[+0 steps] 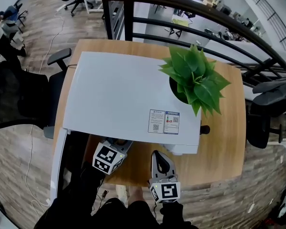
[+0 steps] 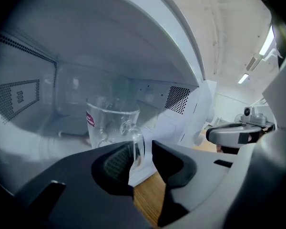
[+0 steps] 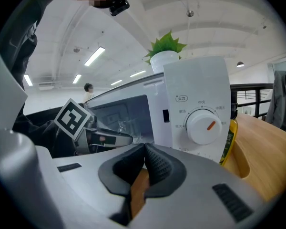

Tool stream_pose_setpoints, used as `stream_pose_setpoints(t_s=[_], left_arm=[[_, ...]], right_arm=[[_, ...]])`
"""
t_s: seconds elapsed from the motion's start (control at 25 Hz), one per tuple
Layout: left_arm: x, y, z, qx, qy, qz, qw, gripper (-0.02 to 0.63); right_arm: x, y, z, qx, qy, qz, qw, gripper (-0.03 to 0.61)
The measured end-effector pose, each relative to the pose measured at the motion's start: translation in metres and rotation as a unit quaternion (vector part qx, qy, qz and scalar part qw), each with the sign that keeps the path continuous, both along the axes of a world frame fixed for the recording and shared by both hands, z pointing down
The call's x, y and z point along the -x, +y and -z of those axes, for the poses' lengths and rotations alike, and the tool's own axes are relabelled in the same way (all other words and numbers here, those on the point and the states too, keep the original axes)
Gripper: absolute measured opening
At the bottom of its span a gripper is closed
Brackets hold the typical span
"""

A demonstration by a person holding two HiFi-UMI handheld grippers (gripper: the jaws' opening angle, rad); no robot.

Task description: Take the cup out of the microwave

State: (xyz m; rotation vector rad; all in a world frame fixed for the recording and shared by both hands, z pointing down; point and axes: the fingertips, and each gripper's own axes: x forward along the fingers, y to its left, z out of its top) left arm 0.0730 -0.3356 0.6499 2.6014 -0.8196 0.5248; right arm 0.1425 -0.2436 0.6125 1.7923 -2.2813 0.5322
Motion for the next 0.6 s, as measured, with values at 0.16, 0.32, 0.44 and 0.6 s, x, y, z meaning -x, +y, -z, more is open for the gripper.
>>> stream_pose_setpoints(t_s=[0.16, 0.32, 0.44, 0.6], left_arm=[[-0.003, -0.005, 0.000, -0.012, -0.005, 0.009, 0.9999, 0.056], [-0.006, -0.005, 0.007, -0.043, -0.009, -0.004, 0.9990, 0.038], [-0.007, -0.001, 0.015, -0.057, 0.006, -0.018, 0.9982, 0.031], [-0.008, 0.005, 0.019, -0.062, 0.010, -0.025, 0.9977, 0.028]], right_arm=[[-0.003, 0.002, 0.001, 0.002, -0.001, -0.008, 1.000, 0.015], [-0.006, 0.004, 0.001, 0.001, 0.000, -0.011, 1.000, 0.015], [-0.006, 0.004, 0.001, 0.001, 0.003, -0.012, 1.000, 0.015], [-0.004, 0.003, 0.005, -0.001, 0.002, -0.012, 1.000, 0.015]])
